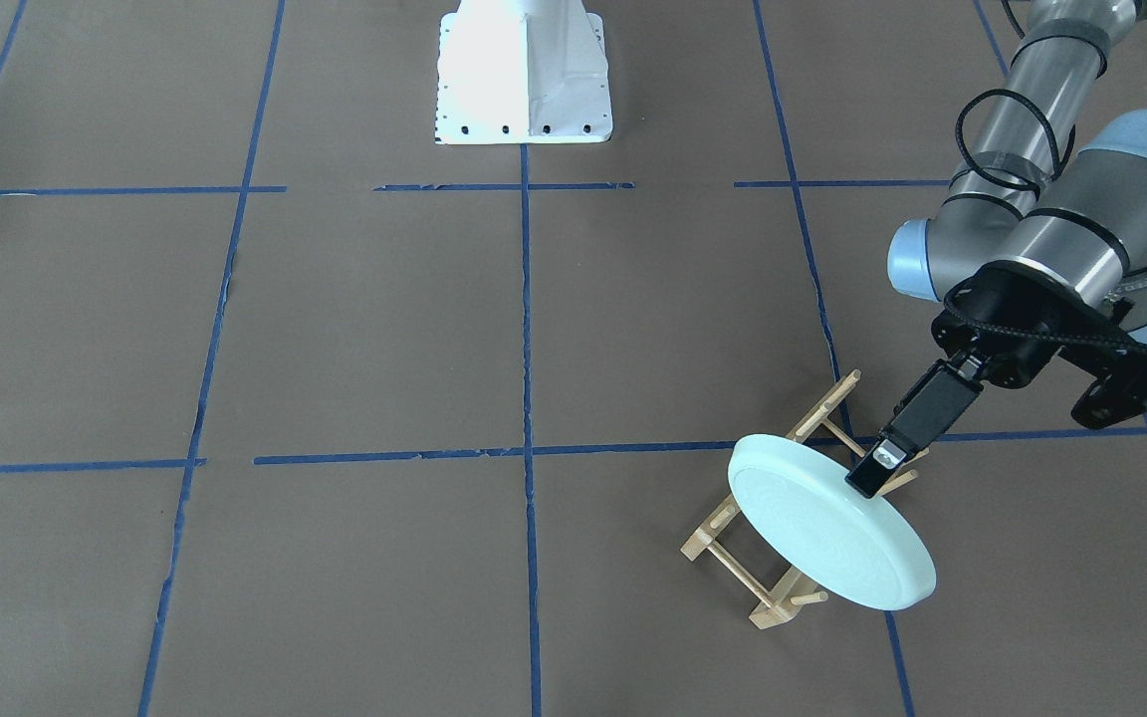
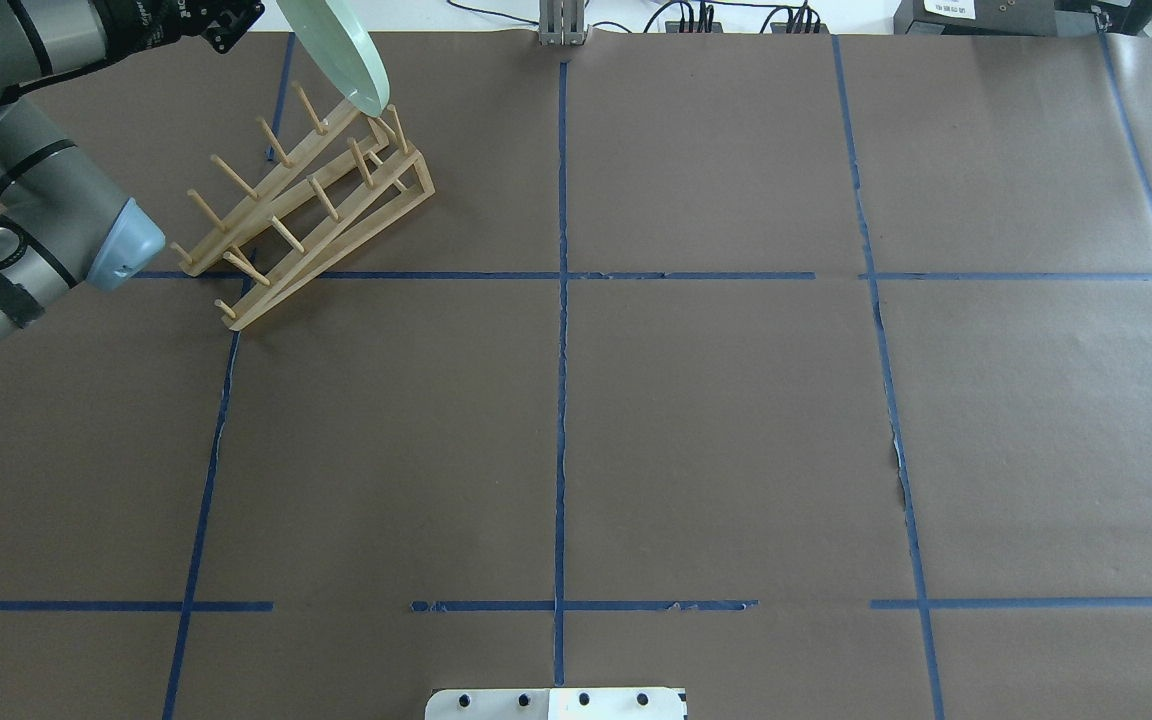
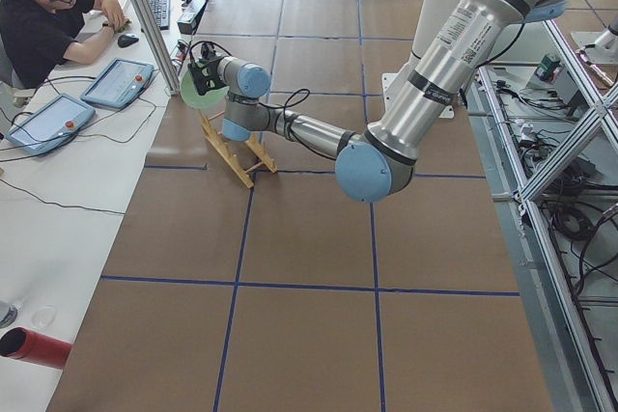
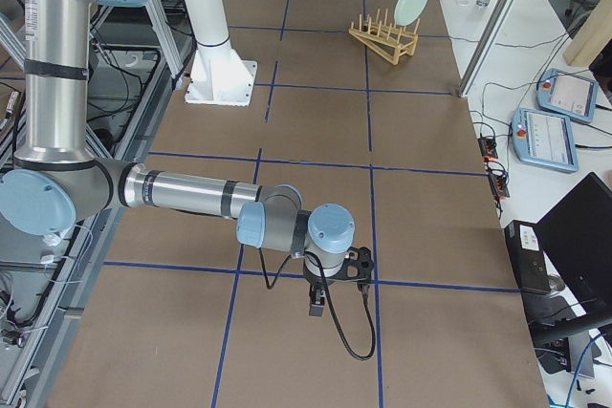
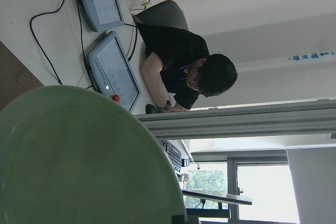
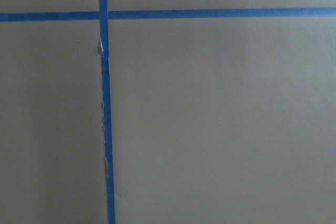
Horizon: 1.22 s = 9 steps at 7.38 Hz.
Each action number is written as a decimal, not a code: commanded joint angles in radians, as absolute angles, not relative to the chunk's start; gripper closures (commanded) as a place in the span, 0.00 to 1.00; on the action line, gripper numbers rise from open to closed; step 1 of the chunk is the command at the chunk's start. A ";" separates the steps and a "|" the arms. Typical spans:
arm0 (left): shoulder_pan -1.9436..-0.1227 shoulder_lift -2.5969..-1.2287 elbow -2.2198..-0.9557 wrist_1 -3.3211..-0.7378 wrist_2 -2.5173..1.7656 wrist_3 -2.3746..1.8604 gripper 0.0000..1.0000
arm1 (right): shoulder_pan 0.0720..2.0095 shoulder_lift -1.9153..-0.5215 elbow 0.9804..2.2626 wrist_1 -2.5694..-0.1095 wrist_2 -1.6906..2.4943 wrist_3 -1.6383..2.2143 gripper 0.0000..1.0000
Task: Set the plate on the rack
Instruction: 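Lower the upright plate into the rack's pegs with the left gripper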
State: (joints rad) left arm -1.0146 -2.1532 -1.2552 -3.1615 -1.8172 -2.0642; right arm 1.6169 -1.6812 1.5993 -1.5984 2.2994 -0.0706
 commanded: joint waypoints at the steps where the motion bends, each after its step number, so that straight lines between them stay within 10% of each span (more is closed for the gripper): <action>1: -0.990 -2.134 -1.253 -3.162 -1.796 -2.057 1.00 | 1.617 -1.681 1.600 -1.598 2.299 -0.071 0.00; 5: -0.971 -2.125 -1.240 -3.157 -1.793 -2.056 1.00 | 1.617 -1.681 1.598 -1.598 2.299 -0.071 0.00; 6: -0.969 -2.120 -1.238 -3.151 -1.795 -2.056 0.65 | 1.617 -1.681 1.598 -1.598 2.299 -0.071 0.00; 7: -0.969 -2.111 -1.239 -3.151 -1.799 -2.056 0.01 | 1.617 -1.681 1.598 -1.598 2.299 -0.071 0.00; 9: -0.977 -2.106 -1.250 -3.075 -1.807 -1.990 0.00 | 1.617 -1.681 1.598 -1.598 2.299 -0.071 0.00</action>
